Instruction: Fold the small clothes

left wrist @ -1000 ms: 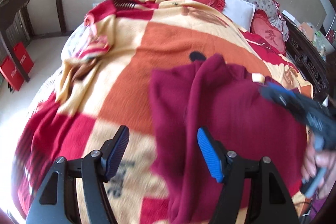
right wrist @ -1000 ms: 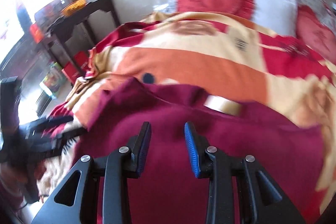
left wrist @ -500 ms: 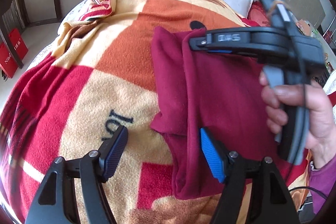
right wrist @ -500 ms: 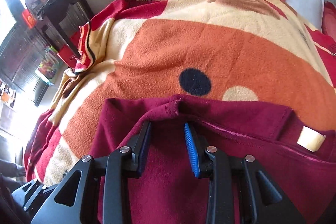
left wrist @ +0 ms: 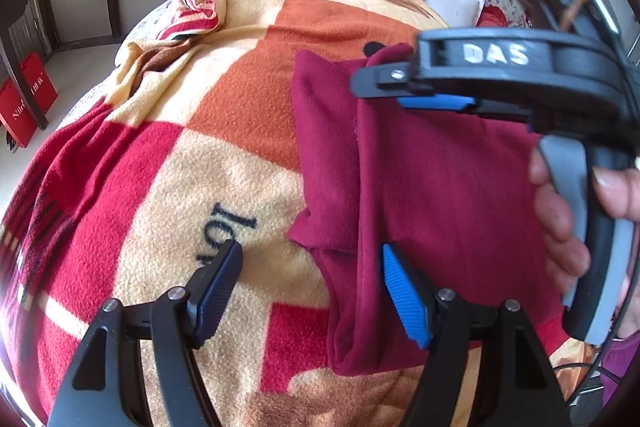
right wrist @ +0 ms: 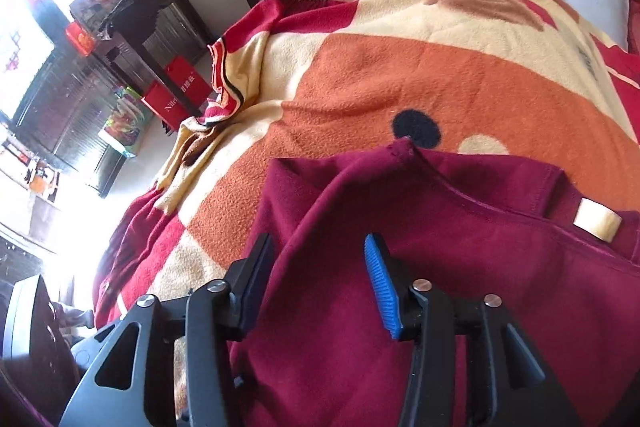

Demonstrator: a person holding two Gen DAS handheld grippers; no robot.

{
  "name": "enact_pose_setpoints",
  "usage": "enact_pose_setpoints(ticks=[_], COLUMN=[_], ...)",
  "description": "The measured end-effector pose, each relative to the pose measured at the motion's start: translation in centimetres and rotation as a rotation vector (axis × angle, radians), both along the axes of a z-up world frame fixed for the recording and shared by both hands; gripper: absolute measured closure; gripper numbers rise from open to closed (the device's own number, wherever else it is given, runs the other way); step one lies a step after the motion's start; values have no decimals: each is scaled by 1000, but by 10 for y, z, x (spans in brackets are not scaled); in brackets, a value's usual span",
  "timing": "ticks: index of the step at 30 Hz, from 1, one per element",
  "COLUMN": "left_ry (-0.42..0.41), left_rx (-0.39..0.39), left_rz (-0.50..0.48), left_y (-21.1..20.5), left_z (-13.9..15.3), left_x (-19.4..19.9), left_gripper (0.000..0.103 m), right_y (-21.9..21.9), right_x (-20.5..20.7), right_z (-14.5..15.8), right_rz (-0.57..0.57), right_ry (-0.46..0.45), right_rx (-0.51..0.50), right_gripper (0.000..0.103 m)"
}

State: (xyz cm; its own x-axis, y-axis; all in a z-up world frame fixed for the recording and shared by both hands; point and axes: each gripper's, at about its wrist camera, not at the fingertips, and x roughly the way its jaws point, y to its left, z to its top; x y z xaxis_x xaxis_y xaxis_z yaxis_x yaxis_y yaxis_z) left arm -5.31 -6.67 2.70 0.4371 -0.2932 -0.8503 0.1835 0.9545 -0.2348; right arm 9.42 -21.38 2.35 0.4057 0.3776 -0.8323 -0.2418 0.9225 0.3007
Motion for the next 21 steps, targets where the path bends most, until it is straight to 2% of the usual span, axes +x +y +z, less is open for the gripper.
enact_pose_setpoints(ticks=[2, 6, 9, 12, 13, 15, 16, 17, 18, 21], left_ry=[6, 9, 9, 14, 15, 13, 11, 10, 8, -11], left_rx=[-22, -80, -101, -101, -102, -107, -110, -111, -112, -139], left_rz=[4, 9, 14, 17, 21, 25, 23, 19, 12, 5], left_y=[3, 9, 11, 10, 10, 8, 7, 5, 1, -6], left_z=[-2, -5, -5, -4, -4, -2, -2, -2, -1, 2], left_x=[0, -2, -4, -4, -4, -4, -3, -3, -3, -4], left_gripper=[23, 16, 15, 15, 14, 14, 14, 14, 14, 16], right_y=[7, 30, 51, 60, 60, 52, 46, 38, 29, 11], right_x=[5, 12, 13, 11, 9, 5, 3, 1, 0, -9], right_z=[-4, -14, -21, -24, -24, -20, -17, -14, -10, -1], right_rz=[5, 52, 84, 95, 94, 91, 90, 88, 80, 68], right_ry=[13, 44, 27, 9, -1, -23, -26, -23, -13, -23], right_rx=[-11, -92, -219, -283, -289, -277, -244, -197, -143, -41], right_gripper=[66, 46, 41, 42, 45, 65, 73, 86, 95, 101])
